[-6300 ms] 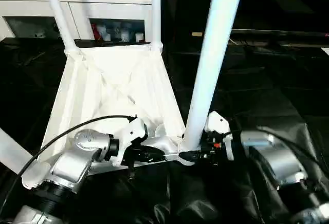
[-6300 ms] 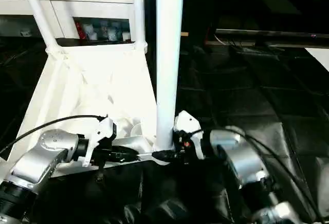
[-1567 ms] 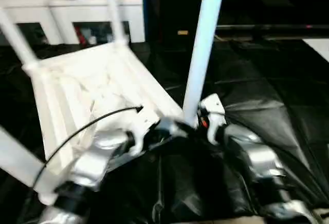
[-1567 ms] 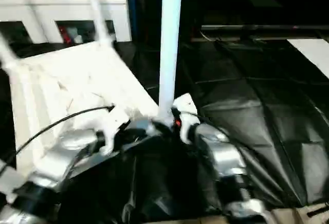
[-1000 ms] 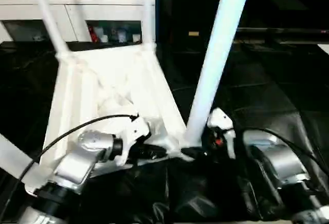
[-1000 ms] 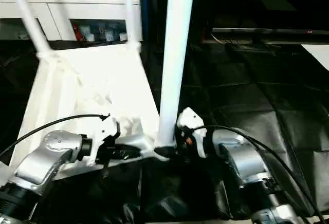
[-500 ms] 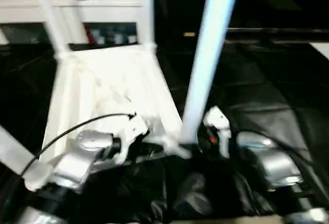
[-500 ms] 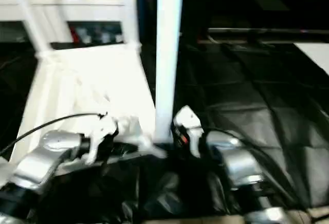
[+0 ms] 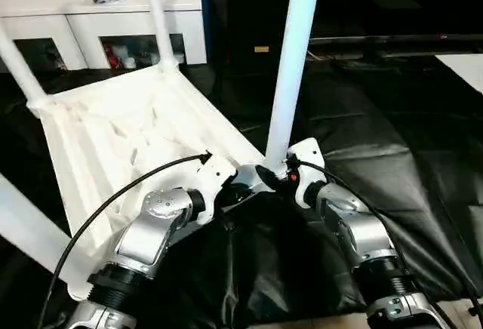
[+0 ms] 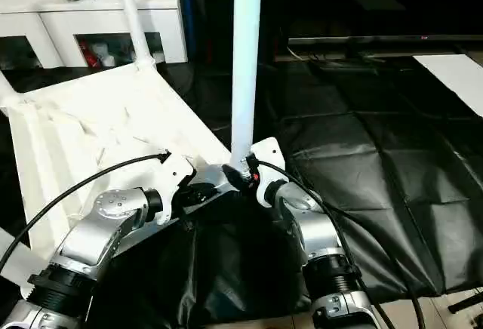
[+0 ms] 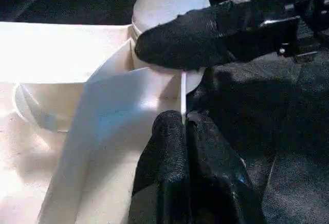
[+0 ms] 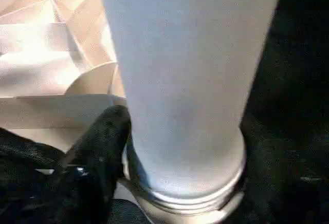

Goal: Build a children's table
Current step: Rotate leg to tighten

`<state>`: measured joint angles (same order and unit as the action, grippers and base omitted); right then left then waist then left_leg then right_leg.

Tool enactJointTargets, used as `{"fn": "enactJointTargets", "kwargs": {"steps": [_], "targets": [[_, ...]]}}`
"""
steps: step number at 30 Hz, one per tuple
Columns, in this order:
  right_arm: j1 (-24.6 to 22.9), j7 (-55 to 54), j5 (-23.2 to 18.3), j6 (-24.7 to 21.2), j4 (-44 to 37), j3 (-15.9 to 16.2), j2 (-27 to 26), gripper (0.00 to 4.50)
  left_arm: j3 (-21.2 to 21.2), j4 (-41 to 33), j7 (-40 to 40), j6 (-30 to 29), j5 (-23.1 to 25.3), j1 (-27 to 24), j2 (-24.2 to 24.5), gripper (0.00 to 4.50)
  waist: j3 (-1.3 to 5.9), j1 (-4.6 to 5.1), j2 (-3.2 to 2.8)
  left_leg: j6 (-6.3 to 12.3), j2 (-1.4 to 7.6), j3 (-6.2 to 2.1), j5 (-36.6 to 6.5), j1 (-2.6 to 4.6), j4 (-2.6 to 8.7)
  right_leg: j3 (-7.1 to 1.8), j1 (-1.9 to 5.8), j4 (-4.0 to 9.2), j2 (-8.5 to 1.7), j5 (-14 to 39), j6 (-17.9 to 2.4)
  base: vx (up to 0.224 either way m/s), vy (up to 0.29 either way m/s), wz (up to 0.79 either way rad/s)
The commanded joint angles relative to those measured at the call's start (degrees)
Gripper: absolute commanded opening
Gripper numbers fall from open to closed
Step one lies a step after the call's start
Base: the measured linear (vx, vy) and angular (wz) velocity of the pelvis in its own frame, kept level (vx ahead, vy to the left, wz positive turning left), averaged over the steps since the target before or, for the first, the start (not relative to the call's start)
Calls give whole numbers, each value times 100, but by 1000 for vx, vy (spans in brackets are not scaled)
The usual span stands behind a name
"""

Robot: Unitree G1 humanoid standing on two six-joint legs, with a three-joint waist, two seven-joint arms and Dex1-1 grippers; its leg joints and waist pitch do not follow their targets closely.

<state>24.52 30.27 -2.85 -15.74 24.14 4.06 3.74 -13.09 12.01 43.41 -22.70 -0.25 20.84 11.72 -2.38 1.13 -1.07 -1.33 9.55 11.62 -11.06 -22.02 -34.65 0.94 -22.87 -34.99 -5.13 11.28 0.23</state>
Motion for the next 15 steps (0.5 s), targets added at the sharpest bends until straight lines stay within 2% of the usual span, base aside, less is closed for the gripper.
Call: {"fn": "enactJointTargets", "kwargs": {"steps": [1, 2, 3, 7, 9, 15], "targets": [[15, 677, -222, -108, -109, 689, -256, 364, -341, -344, 333, 158, -357, 230, -275, 0, 326, -35, 11, 206, 314, -172, -1252, 94, 457, -144, 205, 415, -240, 692, -1358, 0, 0, 0], [-5, 825, -175, -86, -187, 700, -75, 384, -334, -434, 505, 167, -412, 163, -170, 0, 329, -38, 28, 224, 314, -168, -1240, 95, 453, -142, 212, 416, -239, 687, -1368, 0, 0, 0], [-23, 965, -185, -100, -254, 695, 50, 388, -332, -496, 634, 166, -461, 118, -92, 0, 334, -46, 19, 261, 316, -170, -1182, 91, 447, -141, 219, 403, -242, 631, -1379, 0, 0, 0], [-120, 1785, -319, -94, -513, 774, 587, 388, -323, -679, 1056, 148, -609, 4, 195, 0, 338, -93, 9, 373, 334, -164, -1023, 103, 432, -140, 222, 374, -246, 364, -1461, 0, 0, 0], [-169, 2194, -375, -89, -610, 831, 839, 388, -324, -719, 1235, 142, -651, -20, 318, 0, 334, -162, 13, 439, 333, -139, -960, 121, 415, -143, 213, 371, -241, 282, -1506, 0, 0, 0], [-238, 3198, -529, -202, -848, 974, 1415, 388, -330, -718, 1711, 141, -736, -17, 625, 0, 311, -254, 18, 349, 345, -146, -1188, 142, 440, -145, 200, 397, -245, 700, -1451, 0, 0, 0]]}}
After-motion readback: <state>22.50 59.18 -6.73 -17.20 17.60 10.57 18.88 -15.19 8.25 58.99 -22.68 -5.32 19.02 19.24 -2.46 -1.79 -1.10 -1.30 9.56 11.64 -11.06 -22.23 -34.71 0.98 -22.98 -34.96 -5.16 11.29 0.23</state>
